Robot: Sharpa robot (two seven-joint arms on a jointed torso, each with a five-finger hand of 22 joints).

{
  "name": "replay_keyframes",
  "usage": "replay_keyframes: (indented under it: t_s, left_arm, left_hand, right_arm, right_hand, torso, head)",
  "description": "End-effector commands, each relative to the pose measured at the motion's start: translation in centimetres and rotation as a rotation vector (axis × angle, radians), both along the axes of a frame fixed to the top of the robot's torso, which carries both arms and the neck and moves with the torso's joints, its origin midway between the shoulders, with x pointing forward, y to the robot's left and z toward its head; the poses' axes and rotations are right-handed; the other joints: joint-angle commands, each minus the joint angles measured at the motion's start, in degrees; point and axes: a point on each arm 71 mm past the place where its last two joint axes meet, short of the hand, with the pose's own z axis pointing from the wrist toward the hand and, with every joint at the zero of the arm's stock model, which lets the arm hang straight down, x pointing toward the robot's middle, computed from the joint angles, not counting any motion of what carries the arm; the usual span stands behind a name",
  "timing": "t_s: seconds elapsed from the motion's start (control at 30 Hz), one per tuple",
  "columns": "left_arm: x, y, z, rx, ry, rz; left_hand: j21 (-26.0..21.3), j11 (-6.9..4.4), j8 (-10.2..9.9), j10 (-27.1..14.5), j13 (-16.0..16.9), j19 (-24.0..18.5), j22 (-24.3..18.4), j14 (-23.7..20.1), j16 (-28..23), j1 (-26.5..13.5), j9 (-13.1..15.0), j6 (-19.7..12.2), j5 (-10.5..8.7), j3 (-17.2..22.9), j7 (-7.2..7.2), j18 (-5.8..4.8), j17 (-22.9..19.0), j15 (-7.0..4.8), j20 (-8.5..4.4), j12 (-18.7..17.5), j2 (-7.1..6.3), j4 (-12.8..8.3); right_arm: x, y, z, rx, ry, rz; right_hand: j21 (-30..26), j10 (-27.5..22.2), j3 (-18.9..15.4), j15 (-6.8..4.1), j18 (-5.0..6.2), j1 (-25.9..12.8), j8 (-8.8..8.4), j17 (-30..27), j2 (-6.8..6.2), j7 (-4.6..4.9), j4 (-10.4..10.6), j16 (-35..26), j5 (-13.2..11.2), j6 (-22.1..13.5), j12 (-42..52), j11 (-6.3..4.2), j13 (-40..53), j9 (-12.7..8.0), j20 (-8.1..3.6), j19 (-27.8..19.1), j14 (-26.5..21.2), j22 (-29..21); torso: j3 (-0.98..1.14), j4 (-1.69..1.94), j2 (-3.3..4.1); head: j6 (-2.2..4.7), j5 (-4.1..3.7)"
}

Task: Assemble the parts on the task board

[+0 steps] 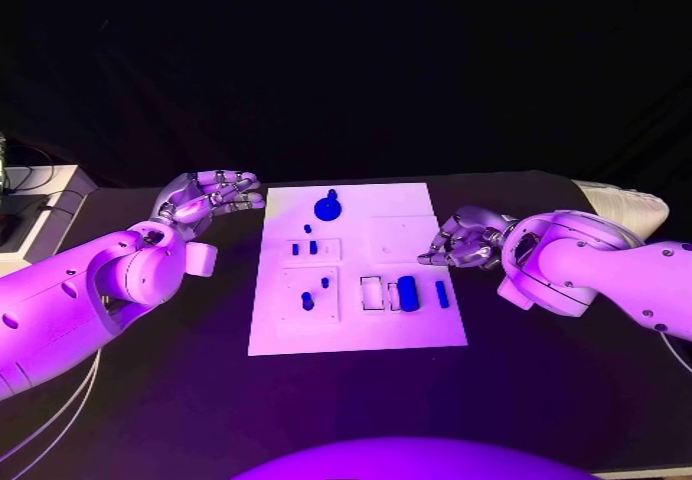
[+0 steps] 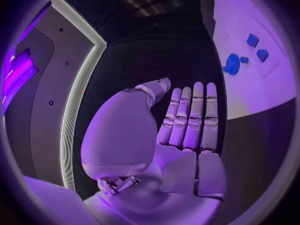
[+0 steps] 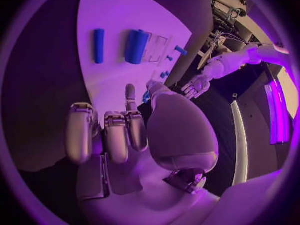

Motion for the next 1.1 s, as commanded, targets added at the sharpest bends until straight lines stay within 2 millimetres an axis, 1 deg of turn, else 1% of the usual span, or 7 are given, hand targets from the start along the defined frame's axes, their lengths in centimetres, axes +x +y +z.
replay_keyframes:
  t_s: [0.03, 0.23, 0.37, 0.43, 0.63, 0.9, 1.1]
  left_arm:
    - [-0.3, -0.2, 0.1, -0.016, -0.014, -0.020]
    - [-0.7, -0.4, -0.1, -0.017, -0.008, -0.026]
    - [-0.8, -0.5, -0.3, -0.018, -0.003, -0.029]
    - [-0.9, -0.5, -0.4, -0.018, -0.001, -0.030]
    - [-0.9, -0.6, -0.4, -0.018, 0.003, -0.032]
    - [-0.9, -0.6, -0.5, -0.017, 0.006, -0.032]
    - [-0.9, -0.5, -0.5, -0.017, 0.007, -0.034]
  left_hand:
    - [-0.39, 0.09, -0.37, 0.07, 0.06, 0.28, -0.05, 0.29, -0.40, 0.25, -0.08, 0.15, 0.06, -0.43, 0.03, 0.61, 0.08, -0.10, 0.05, -0.22, 0.11, 0.00]
    - [-0.46, 0.07, -0.41, 0.18, 0.08, 0.33, -0.11, 0.36, -0.52, 0.10, -0.12, 0.11, 0.05, -0.54, 0.01, 0.62, 0.16, -0.11, 0.06, -0.20, 0.09, 0.10]
    - [-0.46, 0.07, -0.41, 0.18, 0.08, 0.33, -0.11, 0.36, -0.52, 0.10, -0.12, 0.11, 0.05, -0.54, 0.01, 0.62, 0.16, -0.11, 0.06, -0.20, 0.09, 0.10]
    - [-0.46, 0.07, -0.41, 0.18, 0.08, 0.33, -0.11, 0.36, -0.52, 0.10, -0.12, 0.11, 0.05, -0.54, 0.01, 0.62, 0.16, -0.11, 0.06, -0.20, 0.09, 0.10]
    - [-0.52, 0.06, -0.45, 0.22, 0.08, 0.35, -0.16, 0.39, -0.61, -0.01, -0.14, 0.08, 0.04, -0.62, 0.02, 0.61, 0.21, -0.11, 0.08, -0.21, 0.07, 0.17]
    - [-0.52, 0.06, -0.45, 0.22, 0.08, 0.35, -0.16, 0.39, -0.61, -0.01, -0.14, 0.08, 0.04, -0.62, 0.02, 0.61, 0.21, -0.11, 0.08, -0.21, 0.07, 0.17]
    - [-0.52, 0.06, -0.45, 0.22, 0.08, 0.35, -0.16, 0.39, -0.61, -0.01, -0.14, 0.08, 0.04, -0.62, 0.02, 0.61, 0.21, -0.11, 0.08, -0.21, 0.07, 0.17]
  right_arm:
    - [-0.7, -1.0, -1.2, -0.099, 0.173, -0.043]
    - [-1.1, -1.1, -1.9, -0.143, 0.208, -0.062]
    - [-1.3, -0.2, -2.3, -0.137, 0.208, -0.061]
    - [-1.3, 0.3, -2.5, -0.132, 0.211, -0.057]
    - [-1.5, 1.7, -3.2, -0.114, 0.222, -0.043]
    - [-1.5, 2.9, -4.3, -0.112, 0.245, -0.021]
    - [-1.4, 3.7, -4.8, -0.117, 0.245, -0.008]
  right_hand:
    - [1.14, 5.68, -0.75, -0.07, -0.62, -1.96, 0.51, 10.39, 0.21, -0.42, 0.01, 0.33, 1.55, 0.01, 3.24, -0.49, 17.02, 0.92, -0.01, 4.12, 5.16, 11.47]
    - [2.17, 5.68, -2.78, -0.20, -0.80, -5.49, 0.95, 11.20, 0.30, -0.60, 0.05, 0.53, 1.09, -0.30, 3.24, -0.64, 17.02, 2.32, -0.12, 4.26, 5.30, 11.94]
    - [2.75, 5.68, -5.21, -0.23, -0.89, -8.04, 1.18, 11.69, 0.77, -0.68, 0.10, 0.65, -0.47, -0.49, 3.24, -0.68, 17.02, 3.34, -0.15, 4.33, 5.39, 12.23]
    - [2.98, 5.68, -6.03, -0.23, -0.93, -8.70, 1.24, 11.75, 1.05, -0.69, 0.10, 0.66, -1.05, -0.55, 3.24, -0.71, 17.02, 3.64, -0.16, 4.36, 5.40, 12.33]
    - [3.26, 5.68, -7.32, -0.22, -0.98, -9.56, 1.25, 11.97, 1.52, -0.68, 0.13, 0.71, -1.72, -0.72, 3.24, -0.69, 17.02, 4.07, -0.15, 4.40, 5.44, 12.46]
    - [3.40, 5.68, -7.84, -0.22, -1.00, -9.91, 1.31, 12.02, 1.78, -0.70, 0.12, 0.72, -1.92, -0.68, 3.24, -0.70, 17.02, 4.26, -0.14, 4.42, 5.45, 12.52]
    - [3.38, 5.68, -8.08, -0.23, -1.00, -10.03, 1.42, 12.01, 1.90, -0.74, 0.11, 0.72, -2.01, -0.53, 3.24, -0.73, 17.02, 4.38, -0.14, 4.41, 5.45, 12.52]
  torso:
    - [0.03, -0.42, -0.38]
    - [-0.07, -0.61, -0.77]
    - [-0.02, -0.68, -0.91]
    - [-0.06, -0.67, -0.94]
    - [-0.21, -0.49, -0.88]
    - [-0.27, -0.41, -0.85]
    - [-0.23, -0.44, -0.79]
  head:
    - [-0.33, -0.44]
    - [-0.74, -0.53]
    - [-0.89, -0.40]
    - [-0.95, -0.39]
    - [-1.00, -0.36]
    - [-1.24, -0.38]
    - [-1.32, -0.36]
